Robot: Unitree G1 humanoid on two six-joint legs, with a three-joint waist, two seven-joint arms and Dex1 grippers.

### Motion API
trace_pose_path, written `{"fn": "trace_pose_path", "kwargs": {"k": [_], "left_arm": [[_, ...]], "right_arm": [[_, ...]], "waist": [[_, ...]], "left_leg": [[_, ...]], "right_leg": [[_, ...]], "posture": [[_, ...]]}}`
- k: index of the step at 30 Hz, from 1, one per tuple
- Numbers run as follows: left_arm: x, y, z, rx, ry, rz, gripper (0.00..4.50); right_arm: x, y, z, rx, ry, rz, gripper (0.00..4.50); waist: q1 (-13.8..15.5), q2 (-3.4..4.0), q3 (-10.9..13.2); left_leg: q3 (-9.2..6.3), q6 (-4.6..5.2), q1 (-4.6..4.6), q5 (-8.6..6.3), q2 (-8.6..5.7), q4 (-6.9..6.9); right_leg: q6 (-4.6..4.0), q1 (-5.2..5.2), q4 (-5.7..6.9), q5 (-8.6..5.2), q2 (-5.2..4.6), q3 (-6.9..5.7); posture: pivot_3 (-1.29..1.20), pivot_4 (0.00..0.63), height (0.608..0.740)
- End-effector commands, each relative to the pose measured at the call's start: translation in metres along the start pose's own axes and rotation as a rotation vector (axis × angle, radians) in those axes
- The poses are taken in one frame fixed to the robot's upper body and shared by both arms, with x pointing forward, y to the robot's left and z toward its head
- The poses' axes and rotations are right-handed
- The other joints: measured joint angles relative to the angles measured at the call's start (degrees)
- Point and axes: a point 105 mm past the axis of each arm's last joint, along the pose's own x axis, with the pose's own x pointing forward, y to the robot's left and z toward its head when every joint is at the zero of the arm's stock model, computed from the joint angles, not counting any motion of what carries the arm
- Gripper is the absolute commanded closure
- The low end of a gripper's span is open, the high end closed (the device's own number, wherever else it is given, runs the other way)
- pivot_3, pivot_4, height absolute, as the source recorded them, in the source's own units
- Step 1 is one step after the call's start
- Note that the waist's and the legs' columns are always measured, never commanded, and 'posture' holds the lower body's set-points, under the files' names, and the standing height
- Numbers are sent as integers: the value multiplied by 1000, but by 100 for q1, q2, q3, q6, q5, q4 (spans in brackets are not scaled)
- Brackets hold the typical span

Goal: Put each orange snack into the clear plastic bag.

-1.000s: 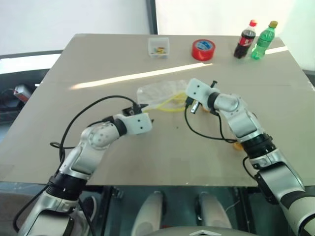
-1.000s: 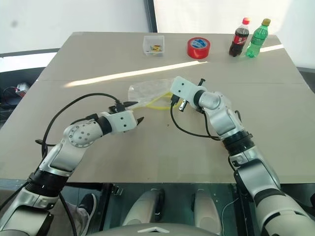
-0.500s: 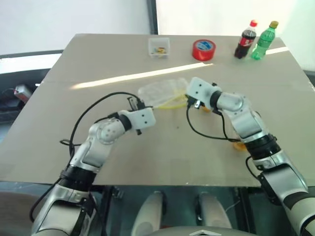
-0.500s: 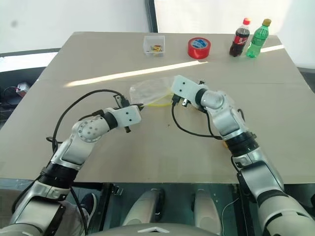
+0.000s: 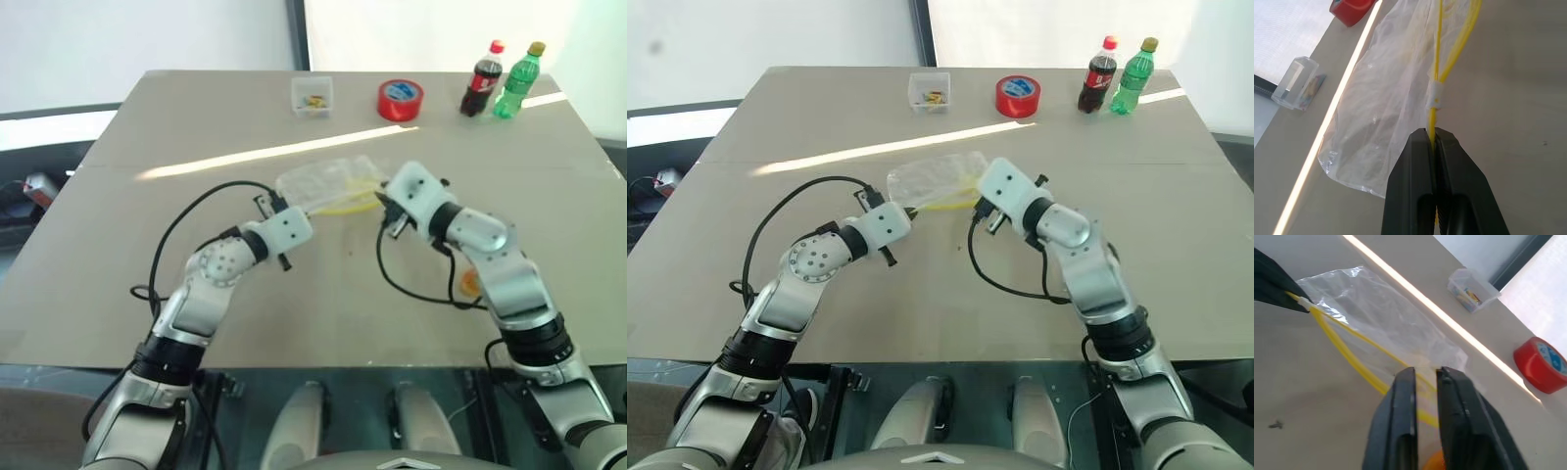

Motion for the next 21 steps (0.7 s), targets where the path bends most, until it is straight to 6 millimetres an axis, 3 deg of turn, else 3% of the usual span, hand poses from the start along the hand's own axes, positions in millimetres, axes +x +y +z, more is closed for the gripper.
{"fn": "trace_pose_path", "kwargs": {"k": [1, 14, 17, 19, 21], "left_arm": [[-2, 13, 16, 13, -48, 41, 4500], [-4, 3, 32, 8, -107, 11, 4500], [-4, 1, 34, 5, -114, 9, 4500], [-4, 3, 33, 2, -104, 26, 4500], [-4, 5, 31, 8, -90, 40, 4500]], "right_arm": [[10, -1, 7, -12, -33, -25, 4470], [49, 1, -7, -45, -20, -9, 4470], [62, 5, -8, -163, -8, 12, 4470], [68, 4, -6, -350, -2, 30, 4470], [71, 6, -4, -487, -15, 53, 3954]], "waist": [[-4, -1, -1], [-23, 0, 0], [-33, 0, 0], [-38, 1, 1], [-37, 1, 0]], "left_leg": [[0, 0, 3, 0, 0, 1], [0, -1, 6, 1, -1, 5], [1, -2, 7, 1, -1, 5], [1, -2, 8, 1, -1, 5], [5, -3, 8, 1, -1, 5]], "right_leg": [[0, 2, 2, 0, 0, 0], [-1, 0, 14, 0, 1, 3], [-1, -1, 16, 0, 1, 5], [-1, -3, 18, 0, 2, 5], [-1, -6, 20, 0, 1, 9]], "posture": [[0, 150, 740], [0, 150, 740], [0, 150, 740], [0, 150, 740], [0, 150, 740]]}}
